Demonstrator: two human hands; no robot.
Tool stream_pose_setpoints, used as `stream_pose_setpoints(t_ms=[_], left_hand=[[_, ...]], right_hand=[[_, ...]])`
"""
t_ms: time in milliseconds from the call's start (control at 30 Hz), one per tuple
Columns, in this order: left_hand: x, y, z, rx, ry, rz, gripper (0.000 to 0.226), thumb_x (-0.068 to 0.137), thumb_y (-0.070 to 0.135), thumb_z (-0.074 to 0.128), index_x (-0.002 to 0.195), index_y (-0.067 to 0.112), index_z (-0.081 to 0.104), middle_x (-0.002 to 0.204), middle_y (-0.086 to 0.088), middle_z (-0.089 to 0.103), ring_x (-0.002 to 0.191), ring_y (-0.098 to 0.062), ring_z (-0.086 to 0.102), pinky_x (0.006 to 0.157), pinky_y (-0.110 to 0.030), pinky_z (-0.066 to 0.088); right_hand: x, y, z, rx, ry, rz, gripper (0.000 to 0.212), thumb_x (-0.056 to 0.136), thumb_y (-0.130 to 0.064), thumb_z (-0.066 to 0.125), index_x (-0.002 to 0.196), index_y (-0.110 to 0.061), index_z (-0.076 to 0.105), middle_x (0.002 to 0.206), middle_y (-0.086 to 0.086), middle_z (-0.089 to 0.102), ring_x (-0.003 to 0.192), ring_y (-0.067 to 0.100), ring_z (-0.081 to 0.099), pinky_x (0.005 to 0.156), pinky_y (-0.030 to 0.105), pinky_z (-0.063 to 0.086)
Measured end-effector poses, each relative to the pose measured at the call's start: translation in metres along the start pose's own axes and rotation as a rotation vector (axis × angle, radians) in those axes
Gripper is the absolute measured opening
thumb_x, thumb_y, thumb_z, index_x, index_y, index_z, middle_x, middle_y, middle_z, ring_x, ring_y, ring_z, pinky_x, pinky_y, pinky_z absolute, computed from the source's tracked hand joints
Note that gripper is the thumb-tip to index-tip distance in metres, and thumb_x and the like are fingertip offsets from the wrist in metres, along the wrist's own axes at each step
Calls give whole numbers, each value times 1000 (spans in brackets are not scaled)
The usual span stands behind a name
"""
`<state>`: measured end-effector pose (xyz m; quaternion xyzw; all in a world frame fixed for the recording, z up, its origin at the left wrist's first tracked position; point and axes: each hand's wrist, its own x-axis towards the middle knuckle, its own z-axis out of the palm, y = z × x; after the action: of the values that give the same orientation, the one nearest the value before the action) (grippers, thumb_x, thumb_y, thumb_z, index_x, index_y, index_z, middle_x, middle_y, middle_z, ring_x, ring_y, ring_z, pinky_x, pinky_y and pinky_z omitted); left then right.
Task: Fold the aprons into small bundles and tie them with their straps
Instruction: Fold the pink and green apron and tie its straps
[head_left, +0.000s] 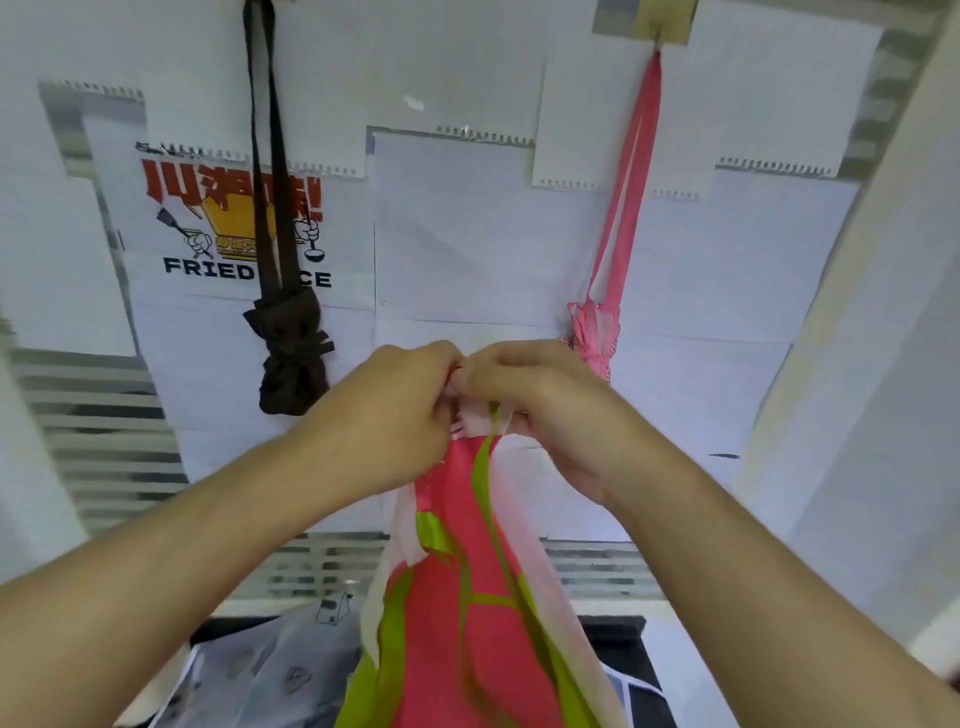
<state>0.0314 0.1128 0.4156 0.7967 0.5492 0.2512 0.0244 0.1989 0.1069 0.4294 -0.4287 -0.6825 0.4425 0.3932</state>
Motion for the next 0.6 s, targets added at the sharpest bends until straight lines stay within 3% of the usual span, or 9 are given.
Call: stream_pose_setpoints(t_ms=[33,100,133,200,267,333,400,500,600], left_hand=[[1,-9,1,-51,41,-31,7,97,23,59,93,26,64,77,4,67,74,-19,66,65,-38,55],[3,-25,-4,-193,55,-115,29,100,23,60,74,11,59,63,1,60,61,-17,57,58,-33,45],[3,-31,-8,-292,45,-147,34,101,22,60,72,5,56,62,-3,57,59,-17,53,60,-33,41],[0,-39,-14,-543,-12,-185,28,99,22,64,80,1,64,72,-15,65,66,-20,58,68,-34,44],[-1,-46,-19,-691,-41,-220,16,99,14,66,89,6,76,92,-24,74,76,-24,64,76,-37,47],[-2,-59,-23,-604,-14,-209,20,100,6,64,89,12,79,91,-19,76,78,-21,68,78,-35,51],[-4,-76,-30,-272,3,-171,21,101,10,63,85,14,76,83,-9,75,80,-22,70,78,-36,54],[-7,-94,-38,71,-186,-191,23,99,9,58,86,21,72,86,0,74,87,-19,69,82,-40,56],[-18,-72,-40,10,-466,-151,35,97,15,58,121,40,59,130,16,62,106,-7,65,92,-33,56]], right_hand=[[-7,3,0,-34,-51,17,27,85,-20,80,107,-11,69,95,7,74,84,17,71,84,46,57],[-21,19,5,-227,-102,71,47,83,-26,84,122,-30,58,107,-10,69,85,-4,67,73,22,55],[-27,29,8,-313,-111,84,45,82,-26,81,118,-35,57,104,-14,67,84,-5,65,70,20,54],[-31,48,13,-476,-99,38,17,80,-23,67,92,-32,60,83,-16,66,71,3,62,67,28,54],[-28,65,9,-546,-80,25,20,80,-8,53,68,-23,49,60,-13,49,56,7,44,58,34,40],[-25,71,-2,-542,-7,38,24,81,0,47,65,-18,49,57,-9,43,56,10,39,58,34,34],[-20,74,-18,-595,115,31,24,80,-1,49,66,-19,58,58,-4,57,57,10,50,57,31,42],[-16,78,-32,-826,255,68,22,78,-10,50,63,-25,55,63,0,59,67,21,61,53,34,43],[-11,74,-23,-995,276,-10,15,82,-17,47,67,-19,48,63,1,53,70,32,59,55,37,43]])
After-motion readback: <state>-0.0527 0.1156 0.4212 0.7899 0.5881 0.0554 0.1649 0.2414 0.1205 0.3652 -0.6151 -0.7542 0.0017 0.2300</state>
